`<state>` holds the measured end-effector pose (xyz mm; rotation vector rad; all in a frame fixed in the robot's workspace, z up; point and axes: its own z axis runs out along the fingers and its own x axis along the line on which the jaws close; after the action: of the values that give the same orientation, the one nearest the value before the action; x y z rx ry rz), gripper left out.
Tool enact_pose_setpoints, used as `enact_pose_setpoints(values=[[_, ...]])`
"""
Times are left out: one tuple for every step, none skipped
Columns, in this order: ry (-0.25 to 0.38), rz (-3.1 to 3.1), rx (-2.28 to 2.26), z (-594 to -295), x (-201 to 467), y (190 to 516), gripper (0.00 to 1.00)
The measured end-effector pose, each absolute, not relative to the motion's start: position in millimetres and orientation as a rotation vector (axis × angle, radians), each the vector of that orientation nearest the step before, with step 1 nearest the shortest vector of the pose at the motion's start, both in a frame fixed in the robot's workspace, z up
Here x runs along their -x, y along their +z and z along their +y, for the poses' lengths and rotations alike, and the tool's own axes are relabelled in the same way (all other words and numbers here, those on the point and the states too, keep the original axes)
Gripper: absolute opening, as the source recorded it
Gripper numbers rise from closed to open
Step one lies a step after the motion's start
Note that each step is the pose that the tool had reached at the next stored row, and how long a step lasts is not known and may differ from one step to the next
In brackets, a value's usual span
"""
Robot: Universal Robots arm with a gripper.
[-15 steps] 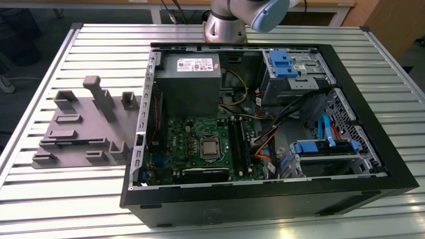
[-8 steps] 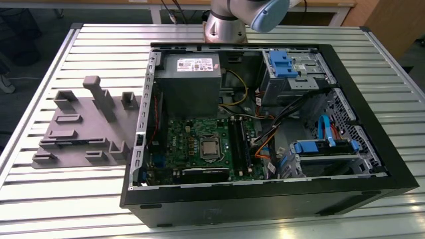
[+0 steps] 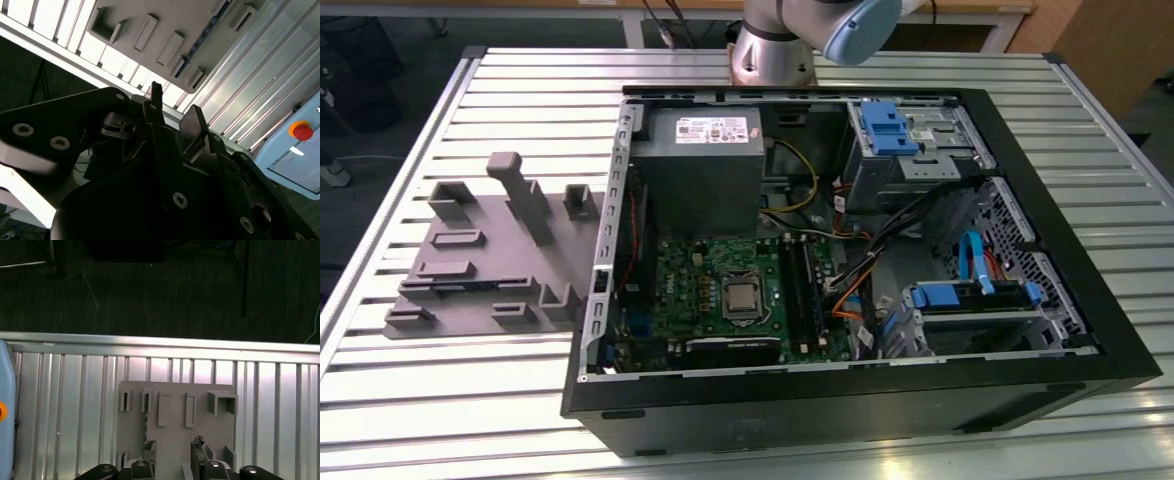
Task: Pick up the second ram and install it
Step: 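Pick up the second ram and move it above second insertion slot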
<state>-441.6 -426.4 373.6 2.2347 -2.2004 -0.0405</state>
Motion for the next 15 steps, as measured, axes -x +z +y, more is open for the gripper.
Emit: enact_pose_setpoints(values=[[-0.040,-2.209,-2.227,-426,442,372,0.41],[-0.040,-2.216,-2.219,-426,442,370,0.41],[-0.040,-2.223,-2.212,-426,442,368,0.41],[-0.041,-2.231,-2.204,-427,442,366,0.41],[-0.041,-2.241,-2.195,-427,442,365,0.41],[-0.041,-2.250,-2.186,-427,442,363,0.41],[-0.041,-2.257,-2.179,-427,442,361,0.41],[-0.041,-2.260,-2.175,-427,441,359,0.41],[-0.041,-2.262,-2.174,-427,441,357,0.41],[-0.041,-2.262,-2.174,-427,441,356,0.41],[-0.041,-2.262,-2.173,-427,441,356,0.41],[-0.040,-2.262,-2.174,-427,441,356,0.41],[-0.040,-2.262,-2.174,-427,441,356,0.41],[-0.040,-2.262,-2.174,-427,441,356,0.41],[-0.040,-2.262,-2.174,-427,441,356,0.41]])
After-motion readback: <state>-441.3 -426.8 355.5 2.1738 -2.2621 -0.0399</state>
